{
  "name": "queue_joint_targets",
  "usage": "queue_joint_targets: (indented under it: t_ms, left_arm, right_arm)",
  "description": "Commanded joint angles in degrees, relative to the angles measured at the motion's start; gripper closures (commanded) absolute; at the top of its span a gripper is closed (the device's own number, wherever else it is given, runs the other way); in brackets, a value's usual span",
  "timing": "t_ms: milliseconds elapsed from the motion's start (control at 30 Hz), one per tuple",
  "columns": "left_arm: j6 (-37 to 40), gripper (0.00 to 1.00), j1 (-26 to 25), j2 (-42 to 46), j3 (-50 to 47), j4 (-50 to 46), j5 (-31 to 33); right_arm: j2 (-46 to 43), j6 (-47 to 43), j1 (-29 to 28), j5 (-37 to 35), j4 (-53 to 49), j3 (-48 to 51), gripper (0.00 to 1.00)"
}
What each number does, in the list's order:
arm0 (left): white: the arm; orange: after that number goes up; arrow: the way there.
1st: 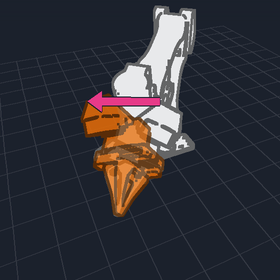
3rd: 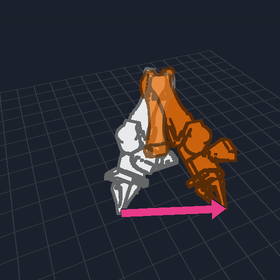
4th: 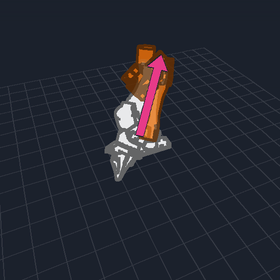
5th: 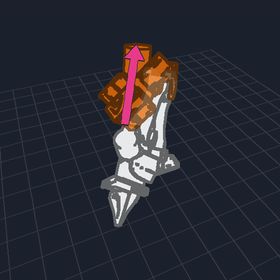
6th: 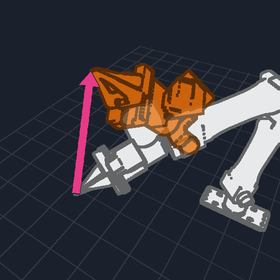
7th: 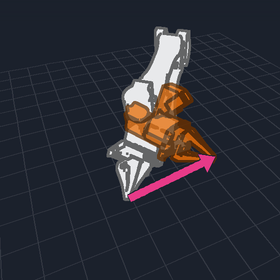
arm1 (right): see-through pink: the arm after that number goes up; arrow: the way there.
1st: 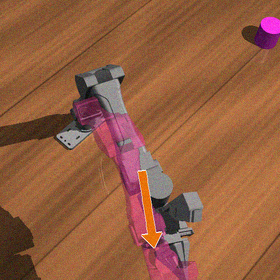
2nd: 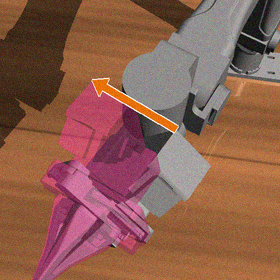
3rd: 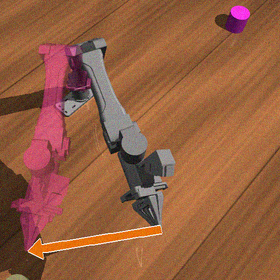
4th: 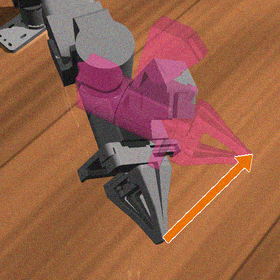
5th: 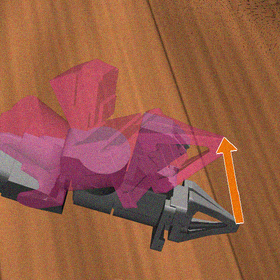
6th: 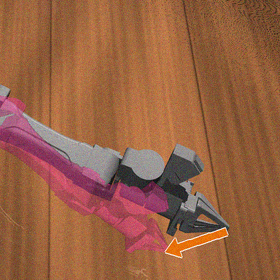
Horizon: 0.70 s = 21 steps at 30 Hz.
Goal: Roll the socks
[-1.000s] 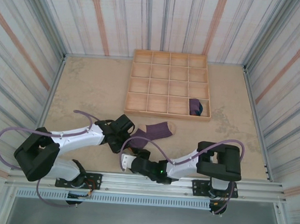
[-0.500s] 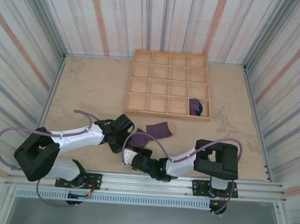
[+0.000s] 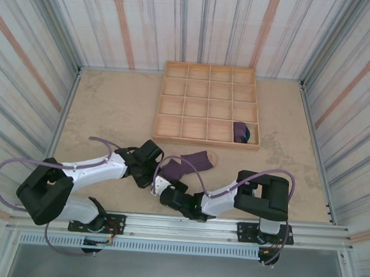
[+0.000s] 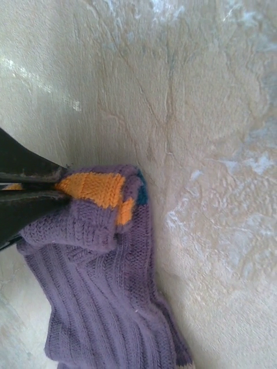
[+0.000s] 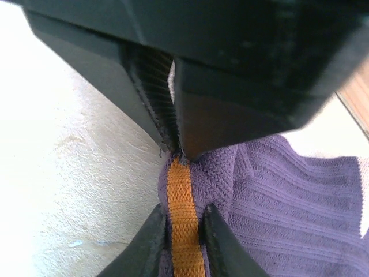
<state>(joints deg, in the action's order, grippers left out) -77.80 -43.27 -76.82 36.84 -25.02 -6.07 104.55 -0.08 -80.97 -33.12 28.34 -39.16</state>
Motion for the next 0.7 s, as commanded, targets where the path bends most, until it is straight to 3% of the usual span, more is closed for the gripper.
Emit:
queue_joint_targets:
  t_ms: [0,67,167,200,433,667]
  left_arm:
    - [2.0,1.00,0.9,1.9,-1.1,-1.2,0.0]
    - [2.5,0.88,1.3,3.1,-0.9,-1.6,0.1]
    - [2.9,0.50,1.9,5.8,-0.8,-2.8,1.1]
    - [3.0,0.42,2.1,6.9,-0.7,-3.4,1.6]
    - [8.2,0.32,5.3,11.6,1.5,-8.1,2.1]
    - [11.8,0.33,6.1,8.7,5.1,-10.7,1.4]
  right_arm:
    - [4.2,8.4,0.8,5.8,-11.4,3.4,0.91]
    - [4.0,9.6,1.0,7.3,-10.1,4.2,1.00]
    - [3.3,10.7,1.5,10.2,-8.1,5.4,1.00]
    - [3.1,11.0,1.8,11.4,-7.6,5.7,1.00]
    - [0.9,14.3,5.1,22.5,-2.7,8.9,1.00]
    - [-1.9,20.7,12.6,37.9,-0.2,11.7,1.00]
